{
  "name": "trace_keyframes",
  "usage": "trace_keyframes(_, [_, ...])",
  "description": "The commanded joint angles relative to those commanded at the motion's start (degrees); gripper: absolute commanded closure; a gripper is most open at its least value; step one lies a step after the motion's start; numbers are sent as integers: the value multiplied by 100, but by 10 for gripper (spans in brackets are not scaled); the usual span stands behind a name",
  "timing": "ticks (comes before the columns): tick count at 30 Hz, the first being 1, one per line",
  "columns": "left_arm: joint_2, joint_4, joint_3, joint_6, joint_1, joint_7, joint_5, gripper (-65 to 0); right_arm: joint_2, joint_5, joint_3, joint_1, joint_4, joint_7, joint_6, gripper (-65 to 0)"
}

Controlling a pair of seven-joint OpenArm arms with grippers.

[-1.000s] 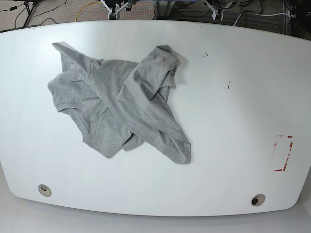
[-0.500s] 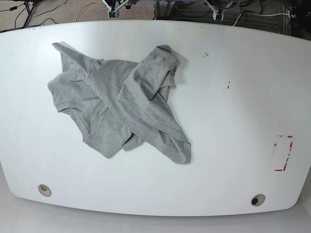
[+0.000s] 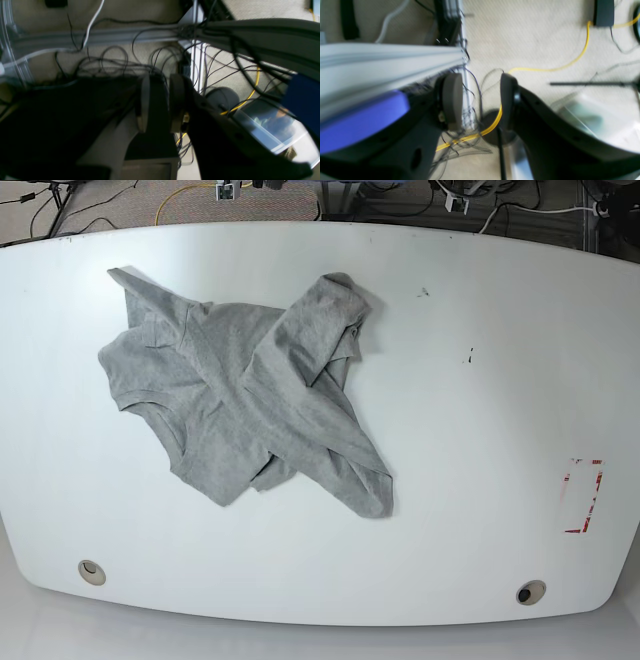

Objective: Layout the t-shirt on the table in an organized manner, then fold the t-shirt properly

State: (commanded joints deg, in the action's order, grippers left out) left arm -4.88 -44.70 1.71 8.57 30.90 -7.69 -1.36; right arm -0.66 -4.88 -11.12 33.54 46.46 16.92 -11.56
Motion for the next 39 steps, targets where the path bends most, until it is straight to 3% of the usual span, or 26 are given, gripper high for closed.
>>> trace_keyframes(16, [18, -2505, 870, 9, 1732, 9, 53, -122, -325, 0, 9, 1749, 2374, -9, -26, -231])
trace_keyframes(24, [-44, -3807, 976, 9, 2620, 26, 730, -122, -343, 9, 9, 2532, 3490, -9, -35, -231])
trace_keyframes(29, [-369, -4730, 1116, 9, 3165, 26, 1248, -122, -343, 9, 9, 3015, 4220, -9, -35, -231])
trace_keyframes(39, [-413, -5969, 1758, 9, 3464, 35, 2004, -122, -343, 18, 9, 3815, 5530, -9, -35, -231])
